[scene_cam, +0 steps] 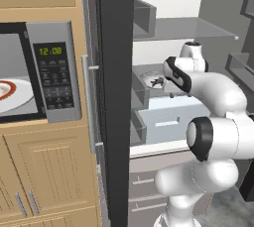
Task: Transport the fish from the fridge to the microwave and turn on the microwave.
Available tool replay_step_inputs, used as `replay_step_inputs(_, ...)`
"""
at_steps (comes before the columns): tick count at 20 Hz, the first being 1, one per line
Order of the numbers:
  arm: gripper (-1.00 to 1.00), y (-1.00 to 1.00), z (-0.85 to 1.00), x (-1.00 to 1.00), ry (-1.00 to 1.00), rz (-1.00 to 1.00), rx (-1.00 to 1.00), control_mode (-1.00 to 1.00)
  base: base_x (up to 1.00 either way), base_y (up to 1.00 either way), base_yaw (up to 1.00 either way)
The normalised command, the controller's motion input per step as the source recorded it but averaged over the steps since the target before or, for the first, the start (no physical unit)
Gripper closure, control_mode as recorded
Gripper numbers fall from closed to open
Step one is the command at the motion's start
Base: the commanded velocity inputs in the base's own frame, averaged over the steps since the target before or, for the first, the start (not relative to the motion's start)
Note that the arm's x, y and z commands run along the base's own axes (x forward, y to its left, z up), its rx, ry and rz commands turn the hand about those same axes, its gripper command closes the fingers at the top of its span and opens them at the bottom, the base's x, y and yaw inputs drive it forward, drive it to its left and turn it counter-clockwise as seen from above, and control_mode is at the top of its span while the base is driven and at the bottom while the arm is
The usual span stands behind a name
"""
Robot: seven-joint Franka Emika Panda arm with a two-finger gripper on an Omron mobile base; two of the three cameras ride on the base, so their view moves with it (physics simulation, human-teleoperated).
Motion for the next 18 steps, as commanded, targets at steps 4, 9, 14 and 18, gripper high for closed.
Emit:
replay_step_inputs(4, -1.0, 0.0, -0.12, 0.25, 0.01, -0.03, -0.03, -1.0, 0.0, 0.0, 0.0)
replay_step_inputs(9, -1.0, 0.0, -0.25, 0.14, -0.04, -0.07, 0.0, -1.0, 0.0, 0.0, 0.0)
replay_step_inputs(14, -1.0, 0.0, -0.27, 0.01, -0.18, -0.07, 0.0, -1.0, 0.0, 0.0, 0.0)
replay_step_inputs(18, -1.0, 0.0, -0.04, 0.06, -0.18, -0.06, 0.0, -1.0, 0.0, 0.0, 0.0)
